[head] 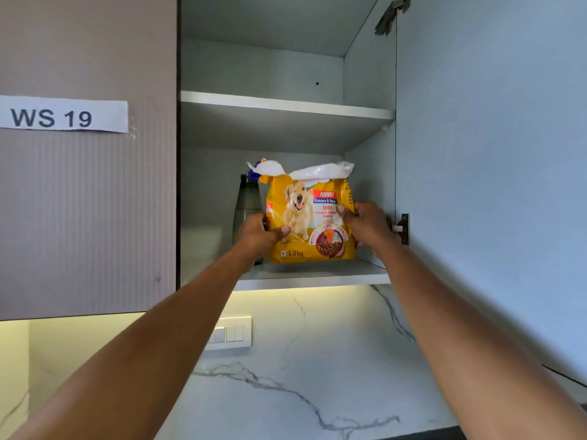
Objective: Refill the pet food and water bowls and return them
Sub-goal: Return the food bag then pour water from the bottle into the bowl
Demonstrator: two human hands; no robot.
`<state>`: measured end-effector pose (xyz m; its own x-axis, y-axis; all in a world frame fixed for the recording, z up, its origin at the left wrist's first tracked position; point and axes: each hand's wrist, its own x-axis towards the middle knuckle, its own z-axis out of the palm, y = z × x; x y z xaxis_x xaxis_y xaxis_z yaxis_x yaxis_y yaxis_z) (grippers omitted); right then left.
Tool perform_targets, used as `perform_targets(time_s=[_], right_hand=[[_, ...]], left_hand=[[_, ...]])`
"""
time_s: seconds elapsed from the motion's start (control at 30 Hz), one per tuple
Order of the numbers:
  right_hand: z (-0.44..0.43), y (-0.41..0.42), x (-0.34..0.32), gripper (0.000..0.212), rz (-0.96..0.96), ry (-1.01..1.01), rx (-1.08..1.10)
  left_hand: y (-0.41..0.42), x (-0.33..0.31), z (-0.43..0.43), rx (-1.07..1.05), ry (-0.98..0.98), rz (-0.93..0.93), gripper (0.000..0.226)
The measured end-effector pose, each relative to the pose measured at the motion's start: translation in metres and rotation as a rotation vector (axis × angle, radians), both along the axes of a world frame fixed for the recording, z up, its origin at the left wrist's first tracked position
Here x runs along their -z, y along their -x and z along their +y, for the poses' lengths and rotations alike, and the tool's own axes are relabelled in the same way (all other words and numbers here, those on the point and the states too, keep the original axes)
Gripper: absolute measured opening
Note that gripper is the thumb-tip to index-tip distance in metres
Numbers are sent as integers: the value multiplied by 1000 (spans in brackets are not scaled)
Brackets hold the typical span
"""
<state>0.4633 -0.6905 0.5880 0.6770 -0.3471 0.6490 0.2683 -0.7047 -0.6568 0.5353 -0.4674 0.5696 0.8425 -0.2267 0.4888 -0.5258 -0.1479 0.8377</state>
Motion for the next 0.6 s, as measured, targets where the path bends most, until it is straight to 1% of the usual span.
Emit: perform_targets(time_s=[0.07,0.1,0.17,0.23,0.27,0.33,0.37,0.43,0.47,0.53,0.6], right_hand=[[-9,-13,15,31,49,12,5],[-14,-18,23,31,70,-13,-15],[-20,-22,35,25,81,-92,-75],[-22,-20,38,22,77,-127,-119],[-22,-17,38,23,86,-141,-151],[-21,-11,39,26,116,-167,-240],[-21,-8,40,29,131,-158,-281],[-22,-8,42,49,140,-78,-307],[-22,-10,43,58,137,-22,-260],[-23,-15,41,72,153,105,-100],[-26,-21,38,79,196,165,-14]], left_hand=[[-10,12,-8,4,-36,36,48],[-14,17,-11,15,-45,43,46],[-19,22,-12,32,-64,26,43],[-21,21,-8,48,-118,-4,45],[-22,21,-5,54,-152,-11,49],[-24,20,-2,41,-221,-21,66],[-24,20,-2,20,-247,-32,73],[-24,17,-5,-25,-286,-62,76],[-24,15,-8,-37,-305,-73,74],[-26,11,-15,-53,-333,-80,69],[-30,8,-26,-89,-370,-84,68]])
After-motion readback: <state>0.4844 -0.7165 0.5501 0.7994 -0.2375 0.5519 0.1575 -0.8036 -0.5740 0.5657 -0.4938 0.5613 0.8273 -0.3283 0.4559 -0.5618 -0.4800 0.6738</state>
